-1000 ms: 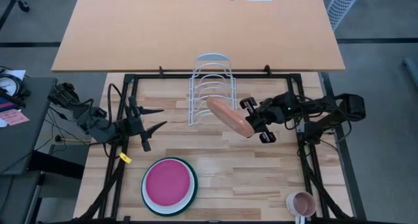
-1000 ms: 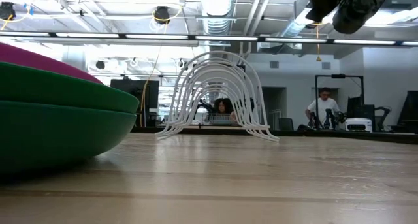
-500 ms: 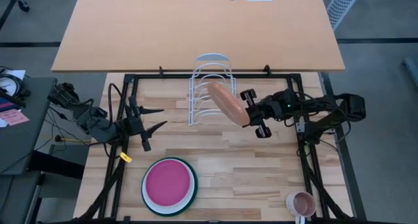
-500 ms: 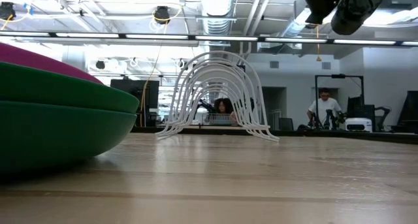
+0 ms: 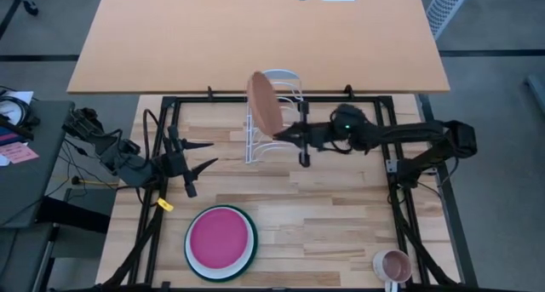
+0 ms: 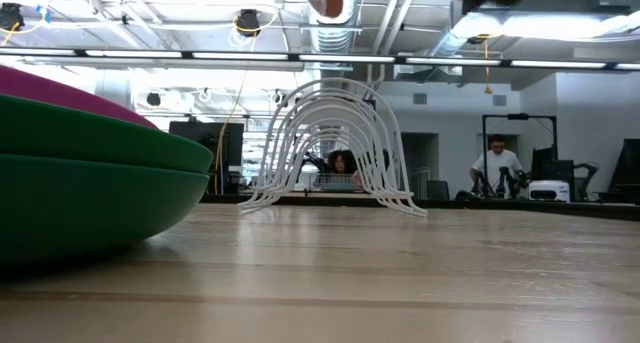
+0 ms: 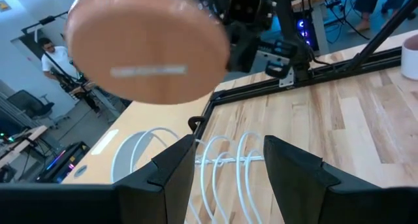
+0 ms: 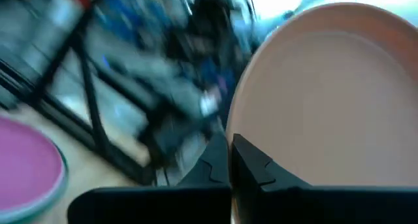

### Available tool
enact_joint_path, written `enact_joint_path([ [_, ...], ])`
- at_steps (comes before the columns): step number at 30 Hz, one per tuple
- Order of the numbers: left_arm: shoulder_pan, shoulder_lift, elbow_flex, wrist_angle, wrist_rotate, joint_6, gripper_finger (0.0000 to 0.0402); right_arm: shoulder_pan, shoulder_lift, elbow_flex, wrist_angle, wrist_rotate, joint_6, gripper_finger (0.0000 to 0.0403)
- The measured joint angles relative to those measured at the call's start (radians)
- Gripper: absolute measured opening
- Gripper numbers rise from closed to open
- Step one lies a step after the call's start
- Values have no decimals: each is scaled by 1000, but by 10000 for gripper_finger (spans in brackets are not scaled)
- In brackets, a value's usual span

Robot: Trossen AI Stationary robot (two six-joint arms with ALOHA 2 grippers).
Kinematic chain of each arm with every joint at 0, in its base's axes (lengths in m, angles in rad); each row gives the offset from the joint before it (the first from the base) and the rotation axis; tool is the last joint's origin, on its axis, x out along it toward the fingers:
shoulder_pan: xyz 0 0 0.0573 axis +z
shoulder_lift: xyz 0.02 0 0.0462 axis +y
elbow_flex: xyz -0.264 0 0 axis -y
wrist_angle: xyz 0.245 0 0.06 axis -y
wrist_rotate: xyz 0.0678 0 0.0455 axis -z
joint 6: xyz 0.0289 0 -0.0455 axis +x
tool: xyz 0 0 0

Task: Sort dishes
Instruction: Put the orange plate on the dish rack

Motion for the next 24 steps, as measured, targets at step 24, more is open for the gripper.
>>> enact_joint_path([
  [24,0,0,0,-4,-3,-3,178,350,13,234,-422,1169,-257,0],
])
